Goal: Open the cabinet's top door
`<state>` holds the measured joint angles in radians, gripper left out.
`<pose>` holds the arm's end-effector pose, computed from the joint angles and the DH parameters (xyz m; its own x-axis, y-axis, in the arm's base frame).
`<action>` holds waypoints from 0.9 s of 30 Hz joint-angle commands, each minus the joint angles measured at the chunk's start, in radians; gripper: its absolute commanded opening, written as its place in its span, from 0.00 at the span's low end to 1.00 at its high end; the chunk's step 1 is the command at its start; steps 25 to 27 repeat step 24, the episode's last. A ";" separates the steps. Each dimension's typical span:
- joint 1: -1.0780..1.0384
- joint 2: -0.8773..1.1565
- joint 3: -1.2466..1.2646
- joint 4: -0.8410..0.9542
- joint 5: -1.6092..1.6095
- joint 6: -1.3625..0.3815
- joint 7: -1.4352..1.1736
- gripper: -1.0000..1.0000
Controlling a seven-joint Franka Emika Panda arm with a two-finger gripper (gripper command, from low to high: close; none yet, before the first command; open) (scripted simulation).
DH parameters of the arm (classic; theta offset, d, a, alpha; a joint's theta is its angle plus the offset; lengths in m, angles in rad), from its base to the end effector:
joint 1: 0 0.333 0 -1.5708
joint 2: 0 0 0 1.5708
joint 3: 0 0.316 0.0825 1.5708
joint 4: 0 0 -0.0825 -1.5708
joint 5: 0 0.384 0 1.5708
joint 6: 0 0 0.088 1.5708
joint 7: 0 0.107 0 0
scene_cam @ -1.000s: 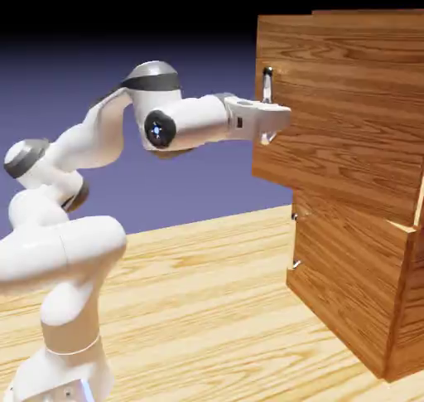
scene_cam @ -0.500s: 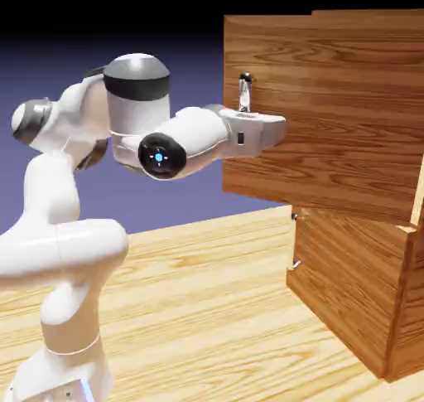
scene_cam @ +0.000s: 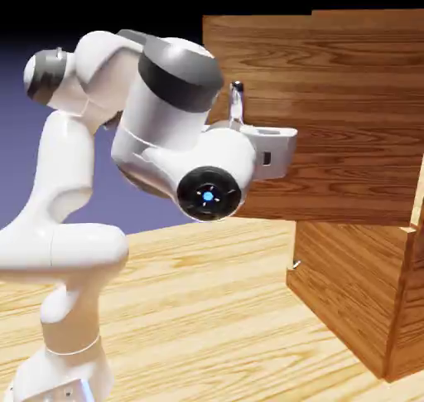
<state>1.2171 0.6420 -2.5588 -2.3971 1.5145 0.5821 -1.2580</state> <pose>0.2528 -0.2219 0.5663 0.6245 -0.3318 0.7071 0.6244 -0.3318 -0.7071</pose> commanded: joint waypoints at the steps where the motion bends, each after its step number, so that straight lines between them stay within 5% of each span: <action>1: -0.010 -0.036 0.011 0.029 -0.030 -0.005 -0.020 0.00; 23: 0.029 -0.818 0.204 0.675 -0.497 0.018 -0.028 0.00; 24: 0.029 -0.818 0.204 0.675 -0.497 0.018 -0.028 1.00; 27: 0.029 -0.818 0.204 0.675 -0.497 0.018 -0.028 1.00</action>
